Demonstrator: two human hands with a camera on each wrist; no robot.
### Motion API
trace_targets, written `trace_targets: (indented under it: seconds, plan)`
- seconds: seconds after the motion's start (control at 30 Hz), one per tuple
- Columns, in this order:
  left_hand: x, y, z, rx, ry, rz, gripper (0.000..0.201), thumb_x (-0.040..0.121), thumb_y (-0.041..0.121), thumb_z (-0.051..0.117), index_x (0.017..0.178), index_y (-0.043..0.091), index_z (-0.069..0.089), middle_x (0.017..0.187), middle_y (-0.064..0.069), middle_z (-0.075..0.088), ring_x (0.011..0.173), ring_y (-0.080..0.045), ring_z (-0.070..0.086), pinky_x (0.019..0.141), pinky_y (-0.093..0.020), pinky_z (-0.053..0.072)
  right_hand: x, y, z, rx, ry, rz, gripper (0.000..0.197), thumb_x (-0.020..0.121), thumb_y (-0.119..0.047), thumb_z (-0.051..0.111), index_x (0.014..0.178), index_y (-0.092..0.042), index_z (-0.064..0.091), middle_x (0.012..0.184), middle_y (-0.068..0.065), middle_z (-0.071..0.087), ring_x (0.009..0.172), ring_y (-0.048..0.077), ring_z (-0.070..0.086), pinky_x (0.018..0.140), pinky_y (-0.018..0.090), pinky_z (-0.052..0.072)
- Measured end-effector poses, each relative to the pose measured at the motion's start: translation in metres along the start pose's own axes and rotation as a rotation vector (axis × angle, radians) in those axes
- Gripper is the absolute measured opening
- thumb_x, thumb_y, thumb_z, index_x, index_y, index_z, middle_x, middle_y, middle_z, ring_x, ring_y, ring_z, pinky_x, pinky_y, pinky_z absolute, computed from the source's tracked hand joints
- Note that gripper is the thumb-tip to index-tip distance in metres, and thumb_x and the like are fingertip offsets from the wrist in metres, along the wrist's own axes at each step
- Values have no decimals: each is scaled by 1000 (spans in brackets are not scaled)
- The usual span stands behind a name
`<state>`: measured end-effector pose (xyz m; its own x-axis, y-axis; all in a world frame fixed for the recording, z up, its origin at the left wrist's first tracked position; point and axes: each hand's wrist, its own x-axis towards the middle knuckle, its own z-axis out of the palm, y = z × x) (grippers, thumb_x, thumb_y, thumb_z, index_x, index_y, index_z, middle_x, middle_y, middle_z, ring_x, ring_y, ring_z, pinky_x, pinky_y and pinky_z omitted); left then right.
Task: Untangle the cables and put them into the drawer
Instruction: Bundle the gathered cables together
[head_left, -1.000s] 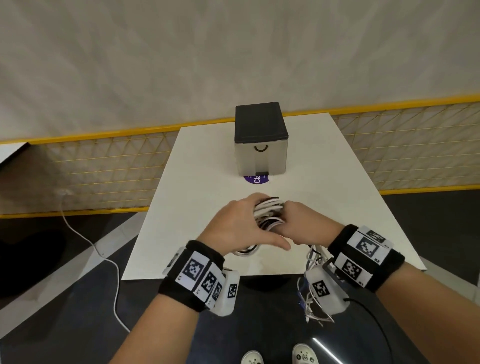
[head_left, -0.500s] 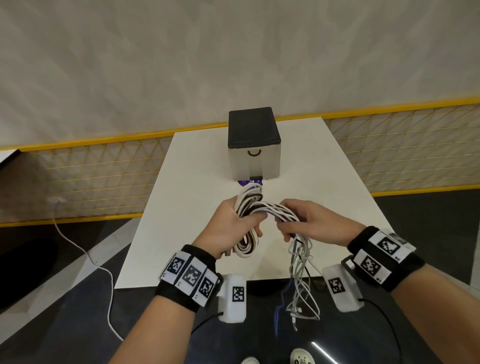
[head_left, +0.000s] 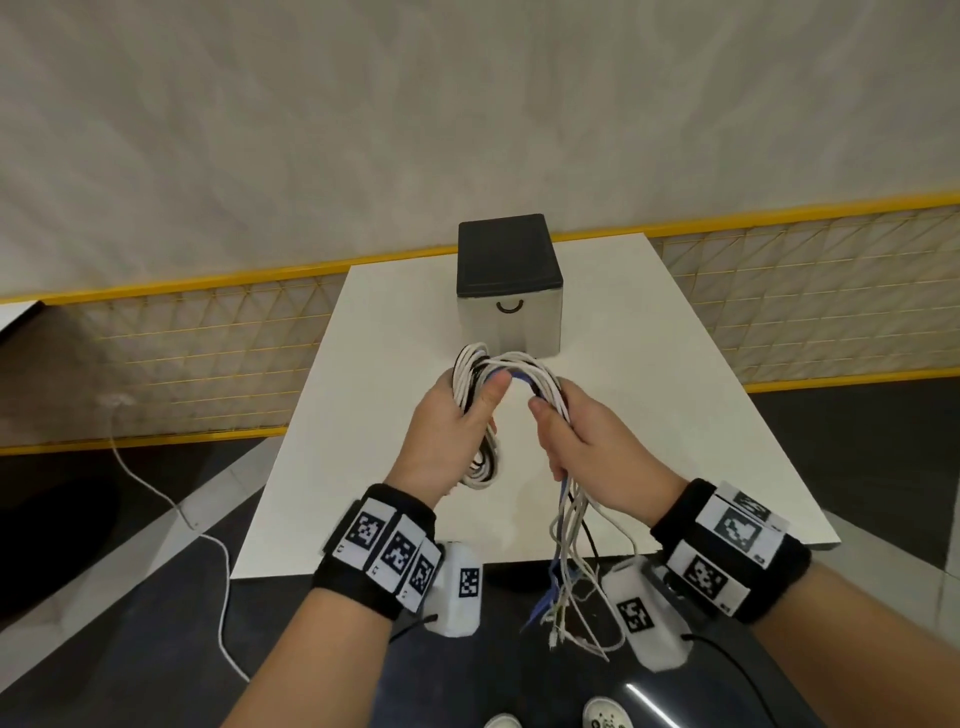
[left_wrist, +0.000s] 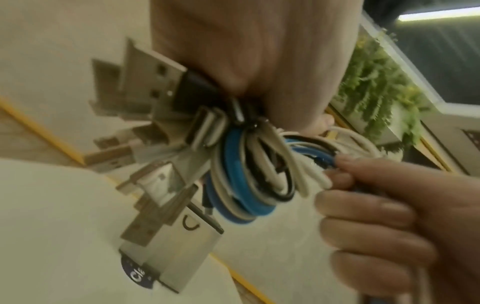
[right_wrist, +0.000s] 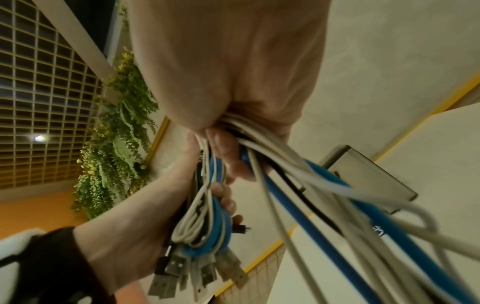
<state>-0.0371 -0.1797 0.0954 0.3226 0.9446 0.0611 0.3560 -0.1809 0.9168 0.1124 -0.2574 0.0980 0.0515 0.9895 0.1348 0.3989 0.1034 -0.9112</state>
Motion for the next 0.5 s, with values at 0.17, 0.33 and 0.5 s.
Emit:
trace_targets:
  seconds: [0.17, 0.33, 0.5]
  plan:
    - [-6, 9, 21, -154, -32, -105, 86, 58, 72, 75, 118, 15, 54, 101, 2, 70, 95, -10, 69, 71, -16, 51, 14, -2, 8, -149, 16, -35, 11, 99, -17, 39, 91, -15, 46, 71, 2, 56, 61, 14, 55, 57, 25, 45]
    - [-8, 13, 29, -357, -18, -263, 84, 56, 62, 84, 116, 10, 57, 106, -13, 71, 94, -21, 72, 73, -45, 63, 16, -5, 12, -361, -135, -81, 14, 95, -6, 39, 86, -8, 50, 75, 13, 57, 67, 29, 57, 60, 43, 45]
    - [-15, 12, 31, -510, 84, -276, 57, 74, 42, 83, 111, 4, 61, 100, -17, 72, 88, -24, 73, 60, -39, 60, 17, -14, 3, -354, -264, -117, 26, 91, -9, 44, 85, -35, 41, 76, -6, 57, 69, 13, 59, 62, 26, 46]
